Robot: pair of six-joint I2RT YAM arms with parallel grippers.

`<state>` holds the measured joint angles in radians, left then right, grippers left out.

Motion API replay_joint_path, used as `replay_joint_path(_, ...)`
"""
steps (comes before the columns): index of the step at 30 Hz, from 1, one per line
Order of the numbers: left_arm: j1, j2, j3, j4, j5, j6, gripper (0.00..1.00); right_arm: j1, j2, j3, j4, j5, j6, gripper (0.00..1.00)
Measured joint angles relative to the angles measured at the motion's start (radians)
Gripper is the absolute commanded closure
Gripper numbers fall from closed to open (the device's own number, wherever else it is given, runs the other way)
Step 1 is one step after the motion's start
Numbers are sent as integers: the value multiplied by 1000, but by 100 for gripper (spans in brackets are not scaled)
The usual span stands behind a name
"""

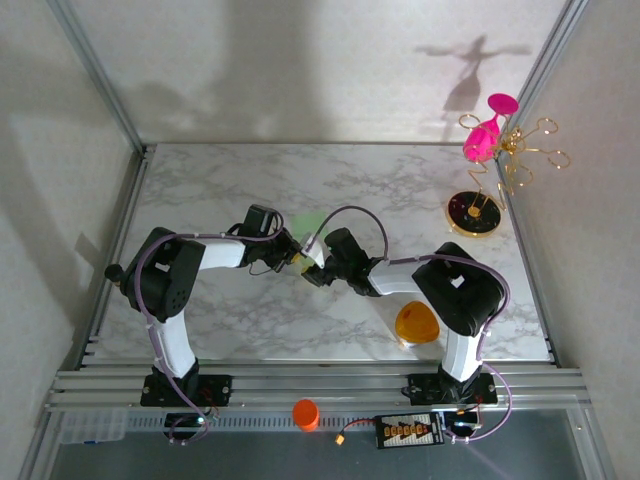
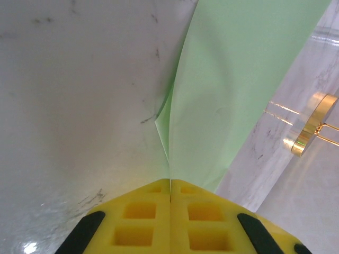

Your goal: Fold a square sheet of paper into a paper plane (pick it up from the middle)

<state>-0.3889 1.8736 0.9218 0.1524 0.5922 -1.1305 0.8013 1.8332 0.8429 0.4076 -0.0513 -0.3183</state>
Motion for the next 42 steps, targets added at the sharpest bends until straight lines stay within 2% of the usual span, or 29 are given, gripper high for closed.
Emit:
replay_joint_path(5, 0, 0, 0, 0, 0, 0, 100, 0, 0, 0, 21, 10, -8, 59)
replay_joint_path(14, 0, 0, 0, 0, 0, 0, 99, 0, 0, 0, 22, -24, -11, 75)
replay_joint_path(17, 0, 0, 0, 0, 0, 0, 93, 1, 0, 0, 22, -40, -10, 84)
replay_joint_path(20, 1, -2, 0, -8, 0, -1, 80, 2, 0, 0, 21, -58, -11, 92)
replay_joint_path(24, 31, -29, 0, -71, -14, 25, 69, 2, 0, 0, 8, -100, -11, 95)
replay_joint_path(29, 93, -105, 8, -141, -59, 91, 64, 2, 0, 0, -31, -175, 1, 96)
replay_joint_path(36, 62, -118, 80, -150, -68, 164, 68, -6, 0, 0, -53, -277, 72, 96)
replay_joint_path(42, 18, -1, 172, -163, -71, 217, 76, -33, -2, 0, -45, -337, 146, 96)
